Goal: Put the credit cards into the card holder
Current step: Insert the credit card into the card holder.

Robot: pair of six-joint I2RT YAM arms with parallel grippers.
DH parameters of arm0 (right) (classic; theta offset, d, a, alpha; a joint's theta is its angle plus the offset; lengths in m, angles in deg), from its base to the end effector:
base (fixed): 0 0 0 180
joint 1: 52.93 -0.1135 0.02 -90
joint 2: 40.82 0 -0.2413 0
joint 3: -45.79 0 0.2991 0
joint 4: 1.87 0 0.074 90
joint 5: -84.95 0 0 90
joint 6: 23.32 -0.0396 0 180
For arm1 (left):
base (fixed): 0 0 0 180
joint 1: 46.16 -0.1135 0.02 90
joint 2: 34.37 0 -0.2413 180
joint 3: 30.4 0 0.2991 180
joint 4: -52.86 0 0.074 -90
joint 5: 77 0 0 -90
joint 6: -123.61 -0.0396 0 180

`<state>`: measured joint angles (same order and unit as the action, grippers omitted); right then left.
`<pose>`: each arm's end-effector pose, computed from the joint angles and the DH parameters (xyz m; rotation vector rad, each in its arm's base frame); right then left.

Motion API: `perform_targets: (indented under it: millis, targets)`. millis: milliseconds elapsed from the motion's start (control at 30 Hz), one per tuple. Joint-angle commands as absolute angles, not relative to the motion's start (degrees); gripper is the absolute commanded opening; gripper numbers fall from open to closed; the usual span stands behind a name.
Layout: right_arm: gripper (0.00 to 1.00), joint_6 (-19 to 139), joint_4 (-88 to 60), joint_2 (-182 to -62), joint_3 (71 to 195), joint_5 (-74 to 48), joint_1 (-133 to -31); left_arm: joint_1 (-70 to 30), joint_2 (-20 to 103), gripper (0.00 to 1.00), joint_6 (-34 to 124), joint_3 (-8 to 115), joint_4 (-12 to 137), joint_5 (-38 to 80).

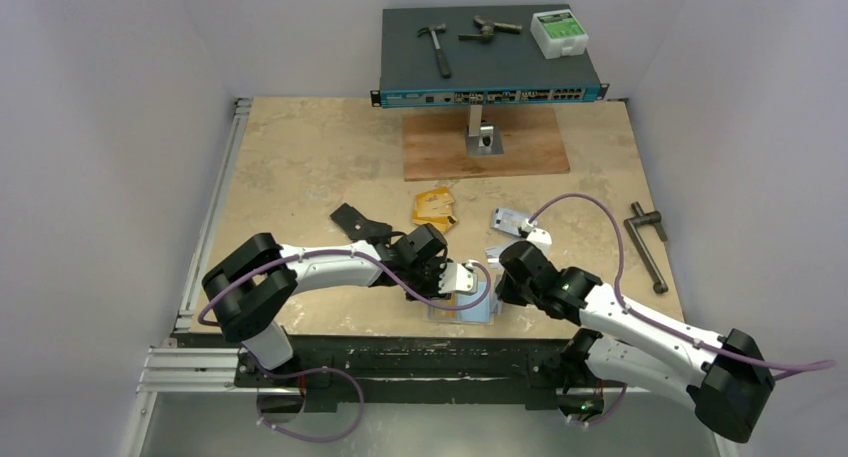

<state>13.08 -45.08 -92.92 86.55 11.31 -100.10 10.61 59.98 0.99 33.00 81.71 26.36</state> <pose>0.1645 0.1611 0.1539 0.2556 2.4966 0.3875 0.1849 -0.2990 0.1030 1.9153 1.8172 -0.4512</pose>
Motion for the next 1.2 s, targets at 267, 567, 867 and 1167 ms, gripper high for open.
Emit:
perform_targets:
  millis: [267,567,867,1167]
  targets:
    - [0.0,11.84,-43.21,-92.9,85.48,10.77,-99.9,10.92,59.51,0.37,-0.24,32.33,81.22,25.65]
    - [0.0,11.73,-43.91,-90.18,86.18,10.34,-99.85,10.92,59.5,0.37,-0.3,32.33,81.3,25.63]
    - [0.0,11.22,-43.07,-92.03,85.09,10.05,-99.84,10.89,59.19,0.37,-0.31,32.41,81.55,25.73]
    - [0.0,11.75,-47.08,-89.57,88.31,11.91,-99.94,10.88,59.23,0.36,-0.31,32.55,81.68,25.75]
